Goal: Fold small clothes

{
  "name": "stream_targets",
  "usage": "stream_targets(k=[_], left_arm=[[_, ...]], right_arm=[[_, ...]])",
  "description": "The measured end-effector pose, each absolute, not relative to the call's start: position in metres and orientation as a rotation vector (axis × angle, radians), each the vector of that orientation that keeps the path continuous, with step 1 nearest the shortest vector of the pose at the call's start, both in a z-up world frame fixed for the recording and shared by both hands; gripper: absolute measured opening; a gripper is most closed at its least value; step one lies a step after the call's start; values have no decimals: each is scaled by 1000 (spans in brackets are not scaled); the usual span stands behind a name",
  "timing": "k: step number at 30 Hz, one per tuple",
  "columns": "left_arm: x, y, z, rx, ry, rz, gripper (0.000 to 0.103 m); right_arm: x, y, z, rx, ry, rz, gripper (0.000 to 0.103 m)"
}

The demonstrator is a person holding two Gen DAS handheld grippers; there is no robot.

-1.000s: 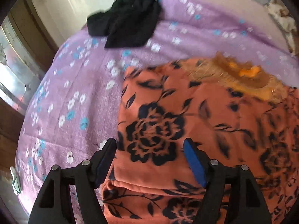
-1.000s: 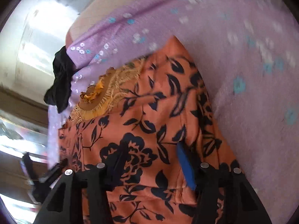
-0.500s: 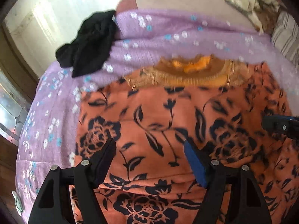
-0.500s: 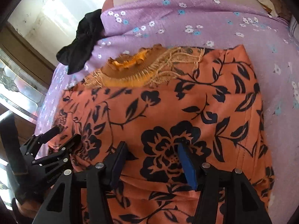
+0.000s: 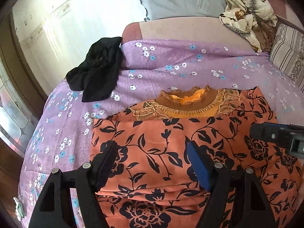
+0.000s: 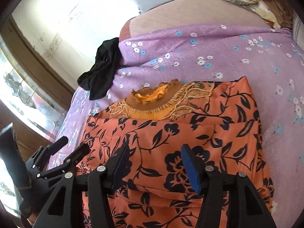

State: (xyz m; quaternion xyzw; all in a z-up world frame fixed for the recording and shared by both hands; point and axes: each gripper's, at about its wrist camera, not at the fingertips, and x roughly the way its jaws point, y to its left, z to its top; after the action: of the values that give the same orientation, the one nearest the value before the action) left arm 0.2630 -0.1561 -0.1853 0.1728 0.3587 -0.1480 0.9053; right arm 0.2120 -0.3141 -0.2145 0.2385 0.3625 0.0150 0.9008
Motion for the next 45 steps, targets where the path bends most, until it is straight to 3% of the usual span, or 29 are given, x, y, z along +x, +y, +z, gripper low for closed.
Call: stream_targets(k=[13,19,30,34,45], left_arm=[[272,-155,-205,385,784,-283,76],[292,-156,-248,435,953,-261,76],[329,-99,-226,230,968,-140,78],[346,-82,-247,240,1060,-65,79],[340,-89,-224,235,967,-86,82]], right_arm=[[221,-306,-230,510,804,56,60],[234,-307,-261,544,959,47,60],[204,-386,-240,719,803,-134,60],[203,-414,-260,802,859,-235,60],[207,-381,-241,732,814,-97,61]])
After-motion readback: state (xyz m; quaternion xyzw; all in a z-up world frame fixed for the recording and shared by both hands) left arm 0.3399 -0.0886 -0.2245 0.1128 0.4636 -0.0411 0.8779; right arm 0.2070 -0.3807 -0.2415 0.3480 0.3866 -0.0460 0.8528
